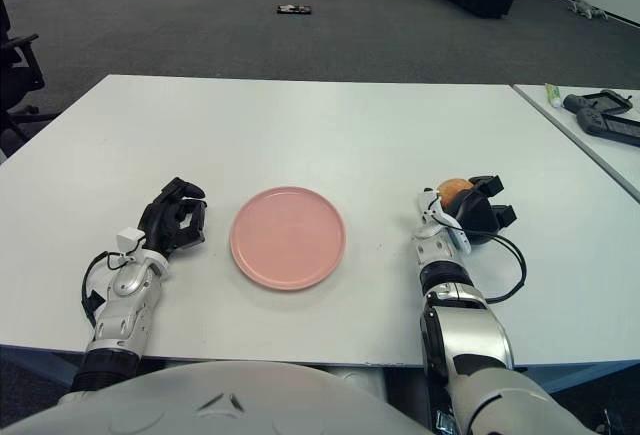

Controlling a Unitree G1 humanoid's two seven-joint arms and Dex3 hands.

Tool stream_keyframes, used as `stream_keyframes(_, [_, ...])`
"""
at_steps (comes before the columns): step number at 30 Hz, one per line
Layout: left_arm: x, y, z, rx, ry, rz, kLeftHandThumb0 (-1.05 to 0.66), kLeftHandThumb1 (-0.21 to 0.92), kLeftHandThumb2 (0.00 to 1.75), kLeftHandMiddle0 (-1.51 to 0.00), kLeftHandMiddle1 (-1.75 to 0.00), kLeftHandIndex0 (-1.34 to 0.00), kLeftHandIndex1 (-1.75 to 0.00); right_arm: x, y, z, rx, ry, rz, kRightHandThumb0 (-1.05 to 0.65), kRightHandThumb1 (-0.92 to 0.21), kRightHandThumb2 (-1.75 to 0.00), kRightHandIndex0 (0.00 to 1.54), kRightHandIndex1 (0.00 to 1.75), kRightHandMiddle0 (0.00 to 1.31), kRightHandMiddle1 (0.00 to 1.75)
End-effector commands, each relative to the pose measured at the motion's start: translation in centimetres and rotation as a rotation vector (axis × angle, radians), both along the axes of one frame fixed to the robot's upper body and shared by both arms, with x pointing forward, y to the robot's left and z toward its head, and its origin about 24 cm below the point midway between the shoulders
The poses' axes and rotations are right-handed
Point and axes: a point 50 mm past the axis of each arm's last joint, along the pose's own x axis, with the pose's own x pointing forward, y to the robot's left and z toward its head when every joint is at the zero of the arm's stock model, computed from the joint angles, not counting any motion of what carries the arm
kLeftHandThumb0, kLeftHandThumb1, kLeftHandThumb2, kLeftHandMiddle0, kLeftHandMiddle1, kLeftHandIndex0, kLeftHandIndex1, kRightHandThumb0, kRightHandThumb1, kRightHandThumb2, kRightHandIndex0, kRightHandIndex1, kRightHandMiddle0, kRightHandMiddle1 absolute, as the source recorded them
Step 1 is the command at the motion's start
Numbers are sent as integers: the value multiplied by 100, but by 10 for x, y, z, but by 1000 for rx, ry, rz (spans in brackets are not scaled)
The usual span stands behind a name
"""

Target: Put the apple into the plate.

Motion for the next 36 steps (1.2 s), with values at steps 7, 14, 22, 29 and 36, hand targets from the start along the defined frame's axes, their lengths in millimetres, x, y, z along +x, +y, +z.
stream_keyframes(7, [-3, 5, -4, -63, 52, 42, -44, 42, 119, -120, -175, -53, -175, -41, 24, -41, 104, 70, -16, 0, 5, -170, 92, 165, 65, 175])
stream_keyframes(14, [-4, 6, -3, -69, 50, 45, -44, 43, 119, -119, -175, -53, -175, -40, 24, -40, 105, 41, -5, 0, 6, -171, 93, 165, 66, 175])
stream_keyframes(22, [-4, 7, -3, -82, 52, 59, -44, 43, 118, -118, -175, -52, -175, -38, 24, -37, 106, 10, 17, 0, 6, -171, 93, 164, 66, 175])
stream_keyframes(29, [-4, 7, -2, -87, 53, 63, -43, 46, 114, -117, -175, -50, -175, -34, 23, -33, 88, -28, 32, 0, 6, -170, 93, 163, 66, 175])
stream_keyframes(36, [-5, 6, -2, -96, 36, 68, -43, 47, 113, -117, -175, -49, -175, -22, 27, -18, 38, -88, 57, 0, 5, -170, 93, 162, 66, 175])
